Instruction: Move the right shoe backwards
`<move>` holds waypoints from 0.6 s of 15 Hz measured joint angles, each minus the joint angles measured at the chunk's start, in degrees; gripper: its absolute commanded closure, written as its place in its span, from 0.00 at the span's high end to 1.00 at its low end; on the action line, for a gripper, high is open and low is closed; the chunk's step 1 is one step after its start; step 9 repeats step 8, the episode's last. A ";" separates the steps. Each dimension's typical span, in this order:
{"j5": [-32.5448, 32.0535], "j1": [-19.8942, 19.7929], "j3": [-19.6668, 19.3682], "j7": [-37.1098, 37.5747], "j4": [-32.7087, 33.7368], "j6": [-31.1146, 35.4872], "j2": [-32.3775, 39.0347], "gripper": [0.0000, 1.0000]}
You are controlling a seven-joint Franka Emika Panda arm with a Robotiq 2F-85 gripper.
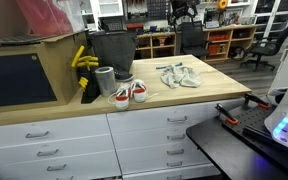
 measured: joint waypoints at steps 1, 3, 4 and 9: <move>-0.18 0.03 0.32 2.01 -3.12 3.37 -2.19 1.00; -0.19 -0.05 0.78 5.36 -9.62 8.36 -6.90 1.00; -0.08 -0.17 0.90 6.61 -12.72 9.79 -9.27 1.00; 6.03 -1.52 0.87 7.59 -19.75 8.68 -15.52 1.00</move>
